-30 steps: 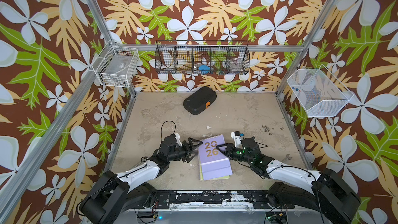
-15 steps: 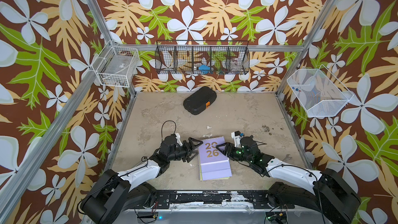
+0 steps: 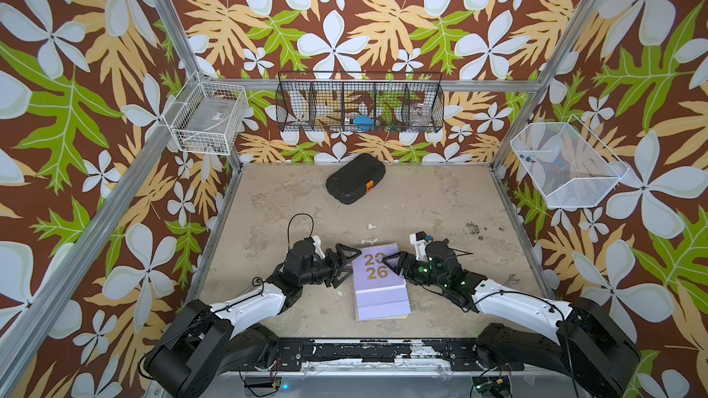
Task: Stack the calendars
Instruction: Place the calendar at the calendar.
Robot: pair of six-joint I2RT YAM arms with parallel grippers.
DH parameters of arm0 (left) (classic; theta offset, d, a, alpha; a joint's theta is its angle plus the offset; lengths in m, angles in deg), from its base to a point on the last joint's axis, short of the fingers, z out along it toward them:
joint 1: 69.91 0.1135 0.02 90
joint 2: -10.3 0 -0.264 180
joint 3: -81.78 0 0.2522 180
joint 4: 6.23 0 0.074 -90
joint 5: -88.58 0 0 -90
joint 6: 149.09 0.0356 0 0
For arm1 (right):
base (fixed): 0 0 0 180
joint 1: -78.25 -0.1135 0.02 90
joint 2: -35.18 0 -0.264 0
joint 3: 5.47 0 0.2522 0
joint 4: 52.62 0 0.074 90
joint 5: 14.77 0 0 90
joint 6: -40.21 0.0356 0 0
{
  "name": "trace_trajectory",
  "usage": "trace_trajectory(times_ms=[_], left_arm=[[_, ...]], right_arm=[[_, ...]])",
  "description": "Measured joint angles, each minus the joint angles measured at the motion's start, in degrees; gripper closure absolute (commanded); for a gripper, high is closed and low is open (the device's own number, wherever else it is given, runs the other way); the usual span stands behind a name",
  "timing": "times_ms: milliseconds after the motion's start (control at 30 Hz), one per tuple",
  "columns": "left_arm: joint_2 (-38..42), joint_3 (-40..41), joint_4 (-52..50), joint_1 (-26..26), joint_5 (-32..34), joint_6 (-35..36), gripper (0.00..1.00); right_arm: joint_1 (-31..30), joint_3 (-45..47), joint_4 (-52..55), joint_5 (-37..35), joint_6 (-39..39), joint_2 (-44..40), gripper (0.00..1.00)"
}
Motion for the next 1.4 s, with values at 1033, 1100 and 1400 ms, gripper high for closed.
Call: trace_trajectory(times_ms=[1033, 1100, 1400], left_arm=[[-2.08, -2.99, -2.97, 0.0, 0.68, 1.33, 0.08], [-2.19, -3.15, -3.04, 0.0, 0.68, 1.33, 0.08], [-2.27, -3.34, -3.04, 0.0, 0.63, 1.38, 0.08]], right_arm=[[0.68, -1.75, 13.11, -7.56, -1.68, -4.17, 0.09], [0.63, -1.75, 13.77, -8.11, -1.86, -4.52, 0.09], [0.66, -1.75, 14.6, -8.57, -2.03, -5.57, 0.08]])
